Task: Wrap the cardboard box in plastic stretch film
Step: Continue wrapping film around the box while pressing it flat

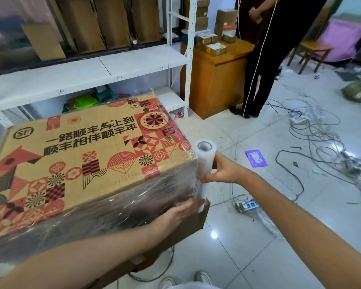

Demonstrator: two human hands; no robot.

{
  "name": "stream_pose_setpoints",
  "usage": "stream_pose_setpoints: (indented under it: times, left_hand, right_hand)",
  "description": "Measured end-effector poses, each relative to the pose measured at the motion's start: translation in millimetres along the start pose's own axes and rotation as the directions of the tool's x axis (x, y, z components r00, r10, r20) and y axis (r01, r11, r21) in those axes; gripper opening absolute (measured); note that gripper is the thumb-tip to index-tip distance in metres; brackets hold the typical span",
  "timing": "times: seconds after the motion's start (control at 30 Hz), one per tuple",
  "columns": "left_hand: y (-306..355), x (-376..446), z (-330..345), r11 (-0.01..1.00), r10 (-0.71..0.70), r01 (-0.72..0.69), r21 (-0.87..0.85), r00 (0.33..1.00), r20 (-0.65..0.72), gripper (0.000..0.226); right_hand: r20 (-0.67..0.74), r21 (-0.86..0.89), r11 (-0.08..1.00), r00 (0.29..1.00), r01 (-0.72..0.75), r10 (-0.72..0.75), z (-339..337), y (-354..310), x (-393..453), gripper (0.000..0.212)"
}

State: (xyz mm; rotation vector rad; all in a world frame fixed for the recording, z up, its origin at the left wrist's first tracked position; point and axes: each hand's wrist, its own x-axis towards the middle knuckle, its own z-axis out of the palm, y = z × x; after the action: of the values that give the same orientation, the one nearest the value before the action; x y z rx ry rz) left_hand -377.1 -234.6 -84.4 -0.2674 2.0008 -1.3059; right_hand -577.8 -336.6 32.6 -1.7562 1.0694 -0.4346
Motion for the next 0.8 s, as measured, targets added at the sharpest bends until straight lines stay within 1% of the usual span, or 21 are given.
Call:
stream_pose_setpoints:
  times: [0.03,0.07,0.13,0.2,0.27,0.3,0.4,0.47,0.6,0.63,0.67,0.7,0.73,0.77,0.8]
  left_hand:
    - [-5.3,-3.3,0.6,0.999,-0.025,0.025,-0.024,1.0,-0.003,0.121]
    - [-10.7,-6.9,2.3,0.997,-0.051,0.051,-0.055,0.999,0.004,0.122]
    - [-23.1,-13.0,5.4,0.992,-0.082,0.084,-0.093,0.996,0.025,0.112]
    - [-33.6,-16.8,7.5,0.991,-0.082,0.084,-0.101,0.996,0.024,0.102]
    - [-44.6,-19.4,4.4,0.993,-0.084,0.084,-0.084,0.996,0.001,0.096]
    - [-51.2,-22.4,1.8,0.989,-0.101,0.1,-0.107,0.995,-0.001,0.093]
    - [-70.5,-40.7,-4.0,0.936,-0.221,0.213,-0.279,0.975,0.003,0.08]
    - [-86.9,-57.5,-5.0,0.895,-0.29,0.281,-0.345,0.957,0.026,0.075]
    - [-107.2,-77.0,-7.5,0.898,-0.338,0.327,-0.296,0.941,0.014,0.074]
    - [-109.0,-77.5,-11.5,0.864,-0.401,0.376,-0.335,0.916,-0.006,0.073]
    - [-110.0,-76.1,-16.2,0.795,-0.508,0.458,-0.398,0.861,-0.024,0.073]
    - [-112.0,-73.8,-21.2,0.697,-0.63,0.541,-0.471,0.775,-0.042,0.074]
    - [-116.4,-70.5,-26.4,0.572,-0.748,0.615,-0.542,0.663,-0.037,0.075]
    - [-122.8,-67.1,-30.9,0.431,-0.832,0.668,-0.607,0.554,0.018,0.074]
    - [-129.9,-63.8,-34.4,0.27,-0.877,0.7,-0.662,0.462,0.131,0.072]
  right_hand:
    - [0.0,0.004,1.0,1.0,0.003,-0.003,-0.2,0.5,-0.5,0.073]
    - [0.002,0.006,1.0,1.0,0.006,-0.006,-0.5,0.8,-0.9,0.073]
    - [0.011,0.007,1.0,1.0,0.008,-0.008,-1.4,1.0,-1.3,0.076]
    - [0.016,0.011,1.0,1.0,0.004,-0.004,-2.1,0.6,-0.3,0.081]
    - [0.022,0.011,1.0,1.0,0.0,0.0,-3.1,-0.1,0.6,0.082]
    - [0.027,0.007,1.0,1.0,0.002,-0.002,-3.4,-0.7,1.0,0.081]
    - [0.038,-0.003,1.0,0.999,0.025,-0.025,-3.4,-0.5,2.0,0.081]
    - [0.029,0.009,0.999,0.999,0.038,-0.038,-2.0,1.5,2.7,0.082]
    - [0.018,0.047,0.996,0.997,0.071,-0.072,0.1,6.3,3.5,0.078]
    - [0.02,0.059,0.996,0.997,0.07,-0.072,-0.2,7.2,3.0,0.078]
    - [0.024,0.069,0.995,0.997,0.067,-0.069,-1.0,8.2,2.5,0.078]
    - [0.03,0.074,0.995,0.997,0.068,-0.07,-1.7,9.7,1.9,0.079]
    - [0.04,0.08,0.994,0.996,0.072,-0.076,-2.2,11.5,1.5,0.079]
    - [0.053,0.091,0.993,0.995,0.077,-0.082,-2.1,13.3,1.4,0.079]
    - [0.07,0.111,0.991,0.994,0.079,-0.087,-1.5,14.7,1.4,0.08]
